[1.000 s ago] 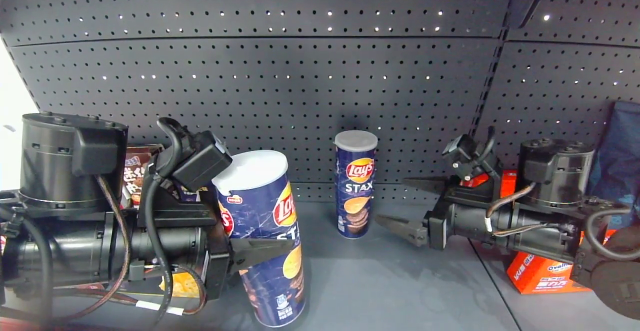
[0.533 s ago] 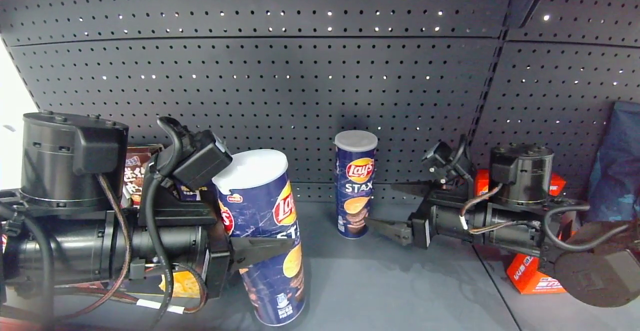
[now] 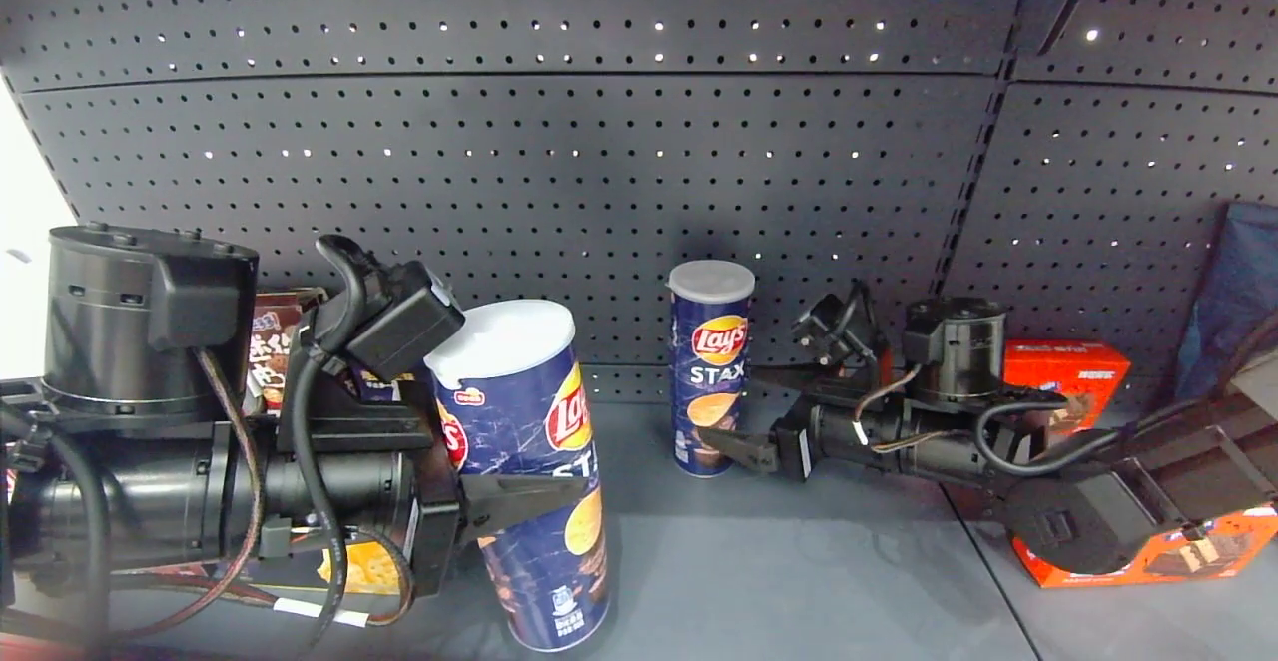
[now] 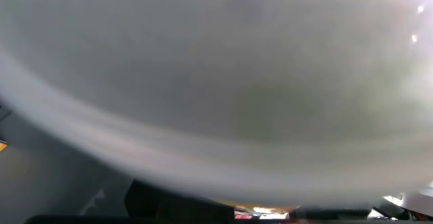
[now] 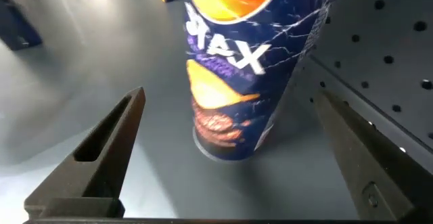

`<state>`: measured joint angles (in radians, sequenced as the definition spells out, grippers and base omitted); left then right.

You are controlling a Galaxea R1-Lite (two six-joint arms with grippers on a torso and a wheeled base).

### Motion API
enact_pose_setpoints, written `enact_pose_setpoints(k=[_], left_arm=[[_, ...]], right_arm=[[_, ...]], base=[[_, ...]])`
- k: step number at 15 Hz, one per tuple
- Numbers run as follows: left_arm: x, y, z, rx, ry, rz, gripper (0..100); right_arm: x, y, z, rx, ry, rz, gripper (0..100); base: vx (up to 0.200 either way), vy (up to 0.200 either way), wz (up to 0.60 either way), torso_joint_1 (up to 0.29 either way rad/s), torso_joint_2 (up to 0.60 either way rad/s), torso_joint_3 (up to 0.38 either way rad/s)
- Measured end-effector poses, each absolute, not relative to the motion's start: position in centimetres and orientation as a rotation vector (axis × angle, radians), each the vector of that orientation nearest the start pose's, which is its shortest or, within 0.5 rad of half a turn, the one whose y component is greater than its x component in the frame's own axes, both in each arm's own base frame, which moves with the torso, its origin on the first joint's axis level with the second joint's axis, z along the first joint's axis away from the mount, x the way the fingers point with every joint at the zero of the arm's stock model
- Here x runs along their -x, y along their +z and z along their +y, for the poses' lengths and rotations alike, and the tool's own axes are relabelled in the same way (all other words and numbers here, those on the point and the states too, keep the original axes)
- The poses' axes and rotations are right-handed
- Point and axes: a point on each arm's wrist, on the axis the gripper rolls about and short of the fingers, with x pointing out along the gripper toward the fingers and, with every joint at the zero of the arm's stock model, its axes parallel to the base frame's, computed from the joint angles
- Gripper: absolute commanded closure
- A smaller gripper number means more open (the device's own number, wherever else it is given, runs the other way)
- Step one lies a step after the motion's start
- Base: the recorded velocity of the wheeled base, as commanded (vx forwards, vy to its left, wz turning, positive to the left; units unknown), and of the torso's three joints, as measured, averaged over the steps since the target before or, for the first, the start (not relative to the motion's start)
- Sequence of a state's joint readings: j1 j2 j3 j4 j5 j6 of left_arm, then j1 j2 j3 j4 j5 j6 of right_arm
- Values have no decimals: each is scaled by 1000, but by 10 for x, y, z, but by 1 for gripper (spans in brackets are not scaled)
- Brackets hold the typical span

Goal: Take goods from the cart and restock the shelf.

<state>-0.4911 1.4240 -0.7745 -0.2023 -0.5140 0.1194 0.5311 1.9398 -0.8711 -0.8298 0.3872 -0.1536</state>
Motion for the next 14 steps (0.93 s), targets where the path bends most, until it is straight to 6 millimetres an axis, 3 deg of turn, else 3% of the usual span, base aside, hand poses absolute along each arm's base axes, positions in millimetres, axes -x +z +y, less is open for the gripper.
enact_pose_setpoints(k=[14], left_arm=[[-200,204,-120,-101,-1016,425,100]], right_arm=[[-343,112,214,121,933,168,0]], base=[[0,0,0,0,0,0]])
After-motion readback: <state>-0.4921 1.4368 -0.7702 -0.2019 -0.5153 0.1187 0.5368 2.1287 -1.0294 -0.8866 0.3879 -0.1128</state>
